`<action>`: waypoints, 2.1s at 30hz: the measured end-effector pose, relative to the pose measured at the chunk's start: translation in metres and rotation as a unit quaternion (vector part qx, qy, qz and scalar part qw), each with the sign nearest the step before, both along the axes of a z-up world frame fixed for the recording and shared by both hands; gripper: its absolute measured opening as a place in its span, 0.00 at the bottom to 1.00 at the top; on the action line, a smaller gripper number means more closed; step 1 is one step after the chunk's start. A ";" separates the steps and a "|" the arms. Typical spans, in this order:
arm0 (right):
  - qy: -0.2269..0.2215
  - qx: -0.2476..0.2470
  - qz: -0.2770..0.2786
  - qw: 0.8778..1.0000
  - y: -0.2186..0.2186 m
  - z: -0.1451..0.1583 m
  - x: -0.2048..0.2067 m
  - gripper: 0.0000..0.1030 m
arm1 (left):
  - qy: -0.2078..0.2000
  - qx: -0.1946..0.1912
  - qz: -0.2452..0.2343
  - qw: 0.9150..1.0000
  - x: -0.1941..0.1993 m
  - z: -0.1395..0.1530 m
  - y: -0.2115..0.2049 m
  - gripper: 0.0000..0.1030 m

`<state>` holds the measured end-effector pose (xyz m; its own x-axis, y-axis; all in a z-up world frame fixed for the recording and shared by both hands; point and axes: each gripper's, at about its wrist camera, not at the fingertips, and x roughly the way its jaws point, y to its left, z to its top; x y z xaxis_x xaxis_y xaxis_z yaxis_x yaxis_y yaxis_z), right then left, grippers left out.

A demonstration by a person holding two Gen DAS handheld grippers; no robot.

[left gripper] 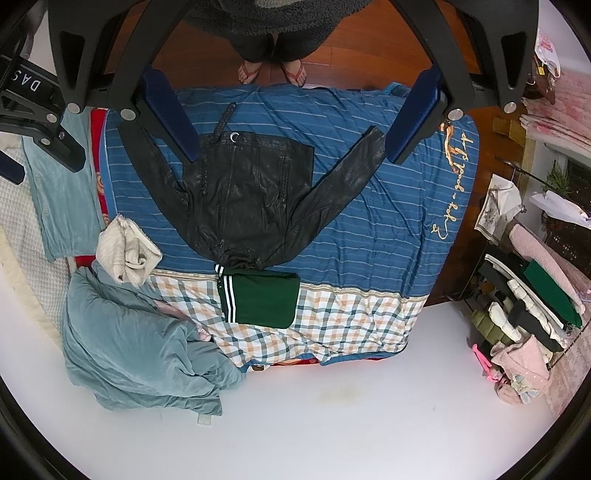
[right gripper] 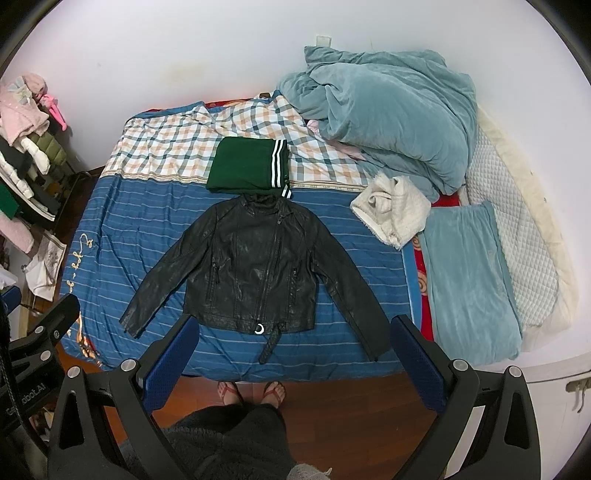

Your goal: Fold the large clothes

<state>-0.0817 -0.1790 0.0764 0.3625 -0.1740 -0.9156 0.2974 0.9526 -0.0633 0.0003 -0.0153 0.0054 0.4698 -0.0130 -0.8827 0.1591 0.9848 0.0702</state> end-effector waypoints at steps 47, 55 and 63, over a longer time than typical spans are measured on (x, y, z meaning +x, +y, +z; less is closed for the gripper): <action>-0.006 0.119 -0.252 0.960 -0.113 -0.155 0.021 0.94 | -0.050 0.067 -0.007 0.996 0.121 -0.116 0.005 1.00; 0.020 0.324 -0.459 0.827 -0.233 -0.395 -0.052 0.81 | 0.017 0.123 0.020 0.992 0.169 -0.244 -0.042 1.00; -0.048 0.425 -0.622 0.656 -0.290 -0.599 -0.114 0.81 | 0.106 0.162 0.032 0.981 0.204 -0.376 -0.086 1.00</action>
